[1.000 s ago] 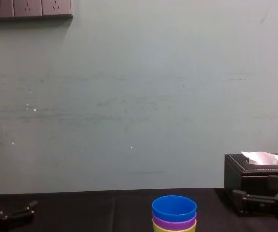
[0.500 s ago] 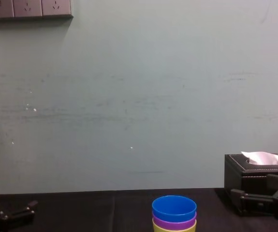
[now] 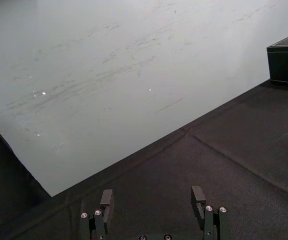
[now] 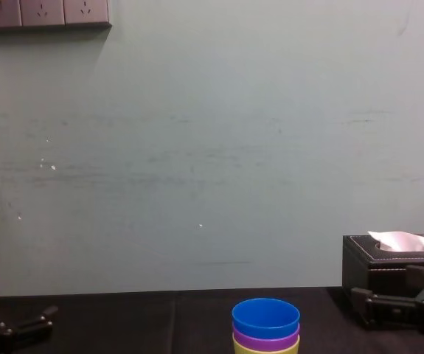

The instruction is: Stack the three plastic cups sequentially using one hand.

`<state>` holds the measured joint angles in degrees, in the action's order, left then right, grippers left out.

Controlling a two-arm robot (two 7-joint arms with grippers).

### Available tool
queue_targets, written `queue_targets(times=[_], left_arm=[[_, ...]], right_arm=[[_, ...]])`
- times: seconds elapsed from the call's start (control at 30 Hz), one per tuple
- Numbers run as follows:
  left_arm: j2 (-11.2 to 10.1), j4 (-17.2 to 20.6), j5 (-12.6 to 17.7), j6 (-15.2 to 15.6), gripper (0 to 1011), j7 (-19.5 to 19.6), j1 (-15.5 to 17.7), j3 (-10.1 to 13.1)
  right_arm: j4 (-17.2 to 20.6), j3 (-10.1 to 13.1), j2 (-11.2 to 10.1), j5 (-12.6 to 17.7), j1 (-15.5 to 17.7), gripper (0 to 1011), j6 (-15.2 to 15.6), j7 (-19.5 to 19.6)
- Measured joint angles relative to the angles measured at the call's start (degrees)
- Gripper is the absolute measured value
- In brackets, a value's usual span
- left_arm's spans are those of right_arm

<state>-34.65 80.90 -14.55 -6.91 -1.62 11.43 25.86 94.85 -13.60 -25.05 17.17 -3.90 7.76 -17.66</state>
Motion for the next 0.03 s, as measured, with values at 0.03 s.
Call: queue_targets(times=[0.03], left_arm=[[0.00,0.00,0.00,0.00,1010,0.00,0.00,0.00]], right_arm=[[0.00,0.00,0.00,0.00,0.00,1000,0.00,0.00]])
